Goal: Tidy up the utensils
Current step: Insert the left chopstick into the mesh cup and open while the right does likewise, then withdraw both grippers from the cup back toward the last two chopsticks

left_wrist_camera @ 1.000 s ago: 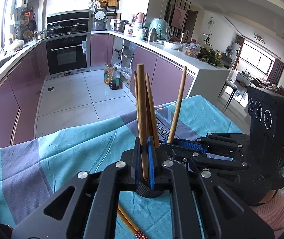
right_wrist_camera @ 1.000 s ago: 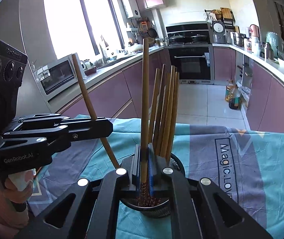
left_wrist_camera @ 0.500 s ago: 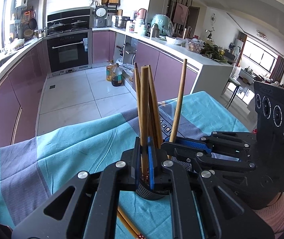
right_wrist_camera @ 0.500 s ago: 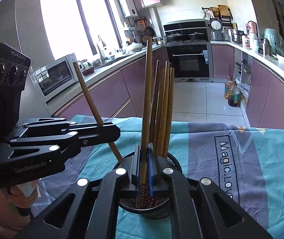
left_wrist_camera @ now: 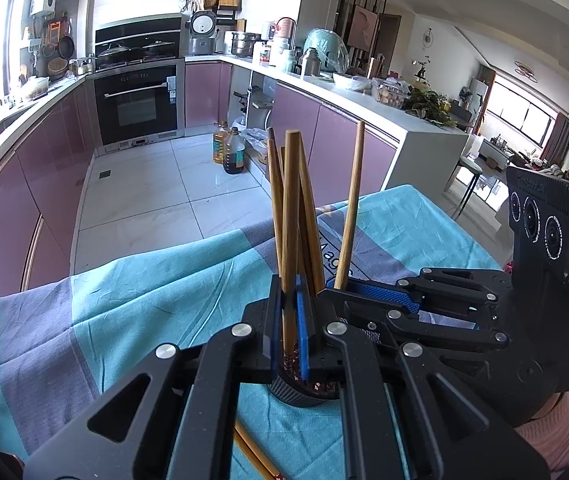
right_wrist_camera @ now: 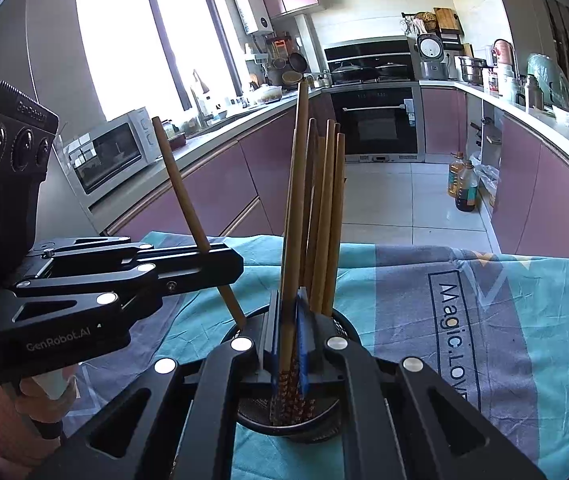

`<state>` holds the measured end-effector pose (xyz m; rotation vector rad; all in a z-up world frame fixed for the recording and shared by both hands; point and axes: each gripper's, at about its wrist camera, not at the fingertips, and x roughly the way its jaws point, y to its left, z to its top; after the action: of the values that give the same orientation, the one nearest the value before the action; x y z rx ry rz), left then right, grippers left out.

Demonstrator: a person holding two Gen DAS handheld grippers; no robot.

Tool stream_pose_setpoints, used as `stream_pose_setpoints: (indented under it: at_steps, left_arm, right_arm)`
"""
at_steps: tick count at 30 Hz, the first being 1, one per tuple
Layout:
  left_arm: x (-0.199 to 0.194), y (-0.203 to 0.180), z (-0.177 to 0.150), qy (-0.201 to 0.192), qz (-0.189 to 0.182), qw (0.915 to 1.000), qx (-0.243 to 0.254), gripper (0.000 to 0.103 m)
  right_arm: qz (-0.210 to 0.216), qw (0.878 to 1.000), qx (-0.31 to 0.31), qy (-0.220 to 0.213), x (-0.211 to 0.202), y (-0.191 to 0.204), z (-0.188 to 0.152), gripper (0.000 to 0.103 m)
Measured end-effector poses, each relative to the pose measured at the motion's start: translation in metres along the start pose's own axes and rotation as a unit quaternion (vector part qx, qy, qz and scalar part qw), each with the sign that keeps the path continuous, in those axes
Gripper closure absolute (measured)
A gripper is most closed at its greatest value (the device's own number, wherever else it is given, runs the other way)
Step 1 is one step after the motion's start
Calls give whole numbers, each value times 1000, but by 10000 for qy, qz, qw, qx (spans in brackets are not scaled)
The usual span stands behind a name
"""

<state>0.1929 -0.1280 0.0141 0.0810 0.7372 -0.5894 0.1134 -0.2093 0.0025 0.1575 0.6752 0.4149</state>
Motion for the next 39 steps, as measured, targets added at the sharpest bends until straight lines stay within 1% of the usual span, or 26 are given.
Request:
stream_pose_setpoints:
  at_steps: [13,15,18,23,24,27,29,31,32,34,35,37,39]
  left_arm:
    - [4,1,3,7,-50,10000,-26,96]
    - [6,1,2,4,-44,10000,-41,95]
    - [6,2,0,-21,-53,10000,-70,86]
    - [2,12,-8,-59,-45,9997,-234,82]
    - [-1,15,-11,-94,-10,9995,-298,78]
    - [-9,21,-17,-229,67,9990,-370,77]
    - [-18,25,-24,-332,107,9986,-389,74]
    - [-27,27,-31,-461,173,9980,-404,69]
    - [-33,28,-35,-527,209,9975,-410,68]
    - [-43,32,-46,-630,285,9967,-417,61]
    - [-47,34,-50,-661,343,9963,-425,59]
    - [-55,39,-63,-727,470,9953,-433,51]
    - [-61,45,-74,-747,632,9940,-497,49]
  right_arm:
    - [-26,10000,53,26,5,-3,2,96]
    - [-48,10000,84,7,5,-4,1,94]
    - [-50,9999,103,-32,3,-4,0,93]
    - [-37,9999,121,-83,-4,-4,-2,93]
    - [-20,9999,124,-94,-6,-3,-3,92]
    - [94,9998,77,-154,-17,0,-6,90]
    - [199,9996,-28,-214,-26,6,-9,85]
    - [313,9991,-129,-257,-34,13,-12,81]
    - [394,9986,-234,-258,-39,19,-16,80]
    - [524,9976,-389,-231,-43,29,-22,77]
    - [579,9971,-461,-198,-44,34,-25,72]
    - [700,9956,-611,-80,-44,44,-36,68]
    - [791,9946,-659,122,-36,51,-48,68]
